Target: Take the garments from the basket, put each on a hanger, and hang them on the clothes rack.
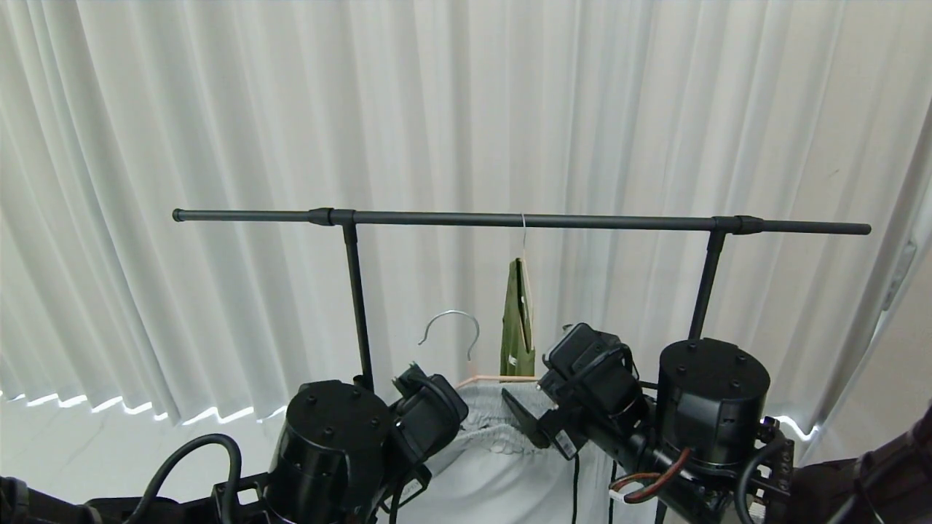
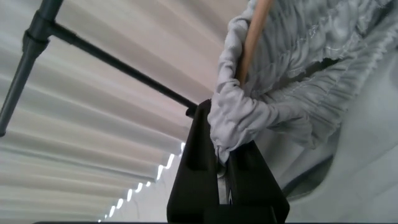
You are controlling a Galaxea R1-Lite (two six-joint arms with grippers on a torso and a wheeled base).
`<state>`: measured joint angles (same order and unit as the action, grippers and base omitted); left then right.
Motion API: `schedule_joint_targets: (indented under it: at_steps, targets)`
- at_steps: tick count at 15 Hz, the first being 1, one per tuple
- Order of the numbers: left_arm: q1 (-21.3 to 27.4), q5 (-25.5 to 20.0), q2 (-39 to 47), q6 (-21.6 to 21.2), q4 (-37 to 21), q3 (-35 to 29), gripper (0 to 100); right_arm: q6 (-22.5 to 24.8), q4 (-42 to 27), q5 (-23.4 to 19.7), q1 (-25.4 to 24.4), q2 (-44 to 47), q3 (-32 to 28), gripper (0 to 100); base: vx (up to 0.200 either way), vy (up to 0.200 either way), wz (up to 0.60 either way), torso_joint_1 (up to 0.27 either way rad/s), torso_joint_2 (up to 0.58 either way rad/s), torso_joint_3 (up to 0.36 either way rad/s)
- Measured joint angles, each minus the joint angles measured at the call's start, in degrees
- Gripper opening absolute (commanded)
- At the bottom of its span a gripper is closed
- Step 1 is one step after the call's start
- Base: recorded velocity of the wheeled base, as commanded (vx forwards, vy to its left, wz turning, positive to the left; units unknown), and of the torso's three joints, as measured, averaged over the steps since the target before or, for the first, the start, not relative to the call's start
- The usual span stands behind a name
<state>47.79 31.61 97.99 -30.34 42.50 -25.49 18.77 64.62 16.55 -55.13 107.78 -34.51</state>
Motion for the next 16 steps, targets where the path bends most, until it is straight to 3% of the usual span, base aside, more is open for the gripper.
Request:
schedule_joint_targets:
  at_steps: [5,6,16]
  targets:
    - [0.66,-0.05,-0.06,-0.37,3.95,1.54,0,-0.13,0.00,0.24,0.88,0.11,0.11,100,0.000,0.000,0.00,0.000,0.00,0.000]
    - [1.07,-0.13,-0.04,-0.39,4.46,1.90,0,-0.15,-0.02,0.28,1.00,0.13,0.11,0,0.000,0.000,0.00,0.000,0.00,0.000]
    - [1.68,-0.09,-0.06,0.10,5.38,2.32,0,-1.12,0.02,0.35,1.02,0.10,0.21,0,0.000,0.000,0.00,0.000,0.00,0.000]
